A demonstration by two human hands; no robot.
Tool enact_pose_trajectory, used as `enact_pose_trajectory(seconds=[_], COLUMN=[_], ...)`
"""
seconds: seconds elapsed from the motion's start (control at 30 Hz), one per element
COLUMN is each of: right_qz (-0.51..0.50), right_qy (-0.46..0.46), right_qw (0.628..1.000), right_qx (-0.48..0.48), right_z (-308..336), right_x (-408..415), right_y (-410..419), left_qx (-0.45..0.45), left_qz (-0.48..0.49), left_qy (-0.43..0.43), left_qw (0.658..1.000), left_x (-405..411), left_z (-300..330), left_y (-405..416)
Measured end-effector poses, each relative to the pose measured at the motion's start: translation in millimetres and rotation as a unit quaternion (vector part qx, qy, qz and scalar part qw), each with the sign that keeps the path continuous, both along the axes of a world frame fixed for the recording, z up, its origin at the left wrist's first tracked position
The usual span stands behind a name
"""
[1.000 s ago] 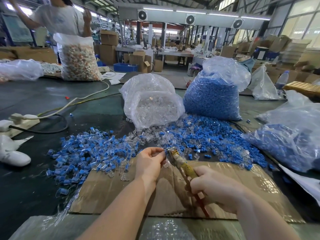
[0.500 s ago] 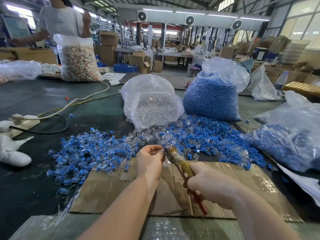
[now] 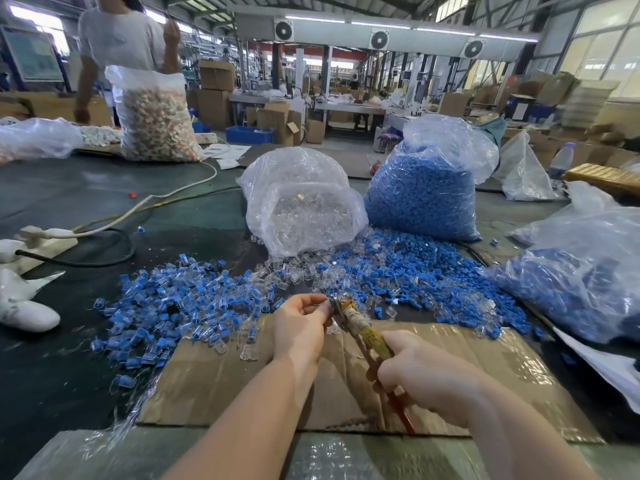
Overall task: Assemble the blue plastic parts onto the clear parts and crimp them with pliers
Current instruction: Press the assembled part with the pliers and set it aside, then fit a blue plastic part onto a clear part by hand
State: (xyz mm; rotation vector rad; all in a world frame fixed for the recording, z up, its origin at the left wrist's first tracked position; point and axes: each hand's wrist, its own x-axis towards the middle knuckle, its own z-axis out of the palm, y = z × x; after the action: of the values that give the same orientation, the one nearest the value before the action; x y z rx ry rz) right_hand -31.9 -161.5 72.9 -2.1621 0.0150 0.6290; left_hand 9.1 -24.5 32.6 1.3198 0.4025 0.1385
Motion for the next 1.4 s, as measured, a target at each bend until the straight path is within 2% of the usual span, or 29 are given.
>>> enact_pose_trajectory(seconds=[0.3,0.4,0.47,0.5,0.57,0.67,0.73,0.83,0.93,1.0,1.13,1.2,1.27,1.4], right_qz=[0.013,-0.027,-0.086,-0.097,-0.089,-0.123,-0.156,-0.17,-0.174,-0.17,-0.154,-0.144,-0.138,-0.148], right_qy=[-0.049,0.016,0.056,0.049,-0.006,-0.081,-0.16,-0.223,-0.214,-0.221,-0.23,-0.226,-0.213,-0.214], right_qw=[0.998,0.996,0.978,0.975,0.983,0.983,0.975,0.932,0.9,0.883,0.871,0.871,0.874,0.863], right_qx=[-0.028,0.084,0.181,0.194,0.161,0.11,0.009,-0.231,-0.337,-0.378,-0.406,-0.412,-0.414,-0.432], right_z=[-2.2,-3.2,-6.6,-8.6,-12.5,-18.8,-27.0,-39.1,-45.9,-52.0,-57.1,-56.4,-55.2,-50.2], right_x=[-0.1,-1.5,-0.3,0.8,1.7,4.4,11.9,25.2,26.9,27.4,29.0,30.3,30.8,27.9], right_y=[3.7,0.4,-2.5,-3.2,-1.7,-4.8,-15.3,-36.3,-47.3,-51.8,-53.7,-54.4,-54.5,-47.7], left_qx=[0.026,0.036,0.049,0.054,0.074,0.186,0.316,0.517,0.651,0.684,0.7,0.695,0.678,0.574], left_qz=[-0.006,-0.003,-0.007,-0.009,-0.006,0.041,0.069,0.114,0.133,0.117,0.099,0.099,0.091,-0.007], left_qy=[-0.009,-0.017,-0.027,-0.031,-0.034,-0.039,-0.057,-0.047,-0.002,0.014,0.024,0.016,-0.016,-0.163], left_qw=[1.0,0.999,0.998,0.998,0.997,0.981,0.945,0.847,0.747,0.72,0.706,0.711,0.729,0.802], left_x=[-3.3,2.2,5.7,7.0,8.6,11.6,13.1,14.1,14.4,15.0,18.1,18.3,17.2,8.0], left_z=[5.2,1.6,0.2,-0.4,-2.1,-5.4,-6.9,-10.6,-18.1,-22.2,-24.3,-24.7,-24.9,-23.5], left_y=[1.1,5.2,9.3,11.7,17.8,36.2,55.2,86.4,111.8,119.9,118.5,111.1,98.3,55.1])
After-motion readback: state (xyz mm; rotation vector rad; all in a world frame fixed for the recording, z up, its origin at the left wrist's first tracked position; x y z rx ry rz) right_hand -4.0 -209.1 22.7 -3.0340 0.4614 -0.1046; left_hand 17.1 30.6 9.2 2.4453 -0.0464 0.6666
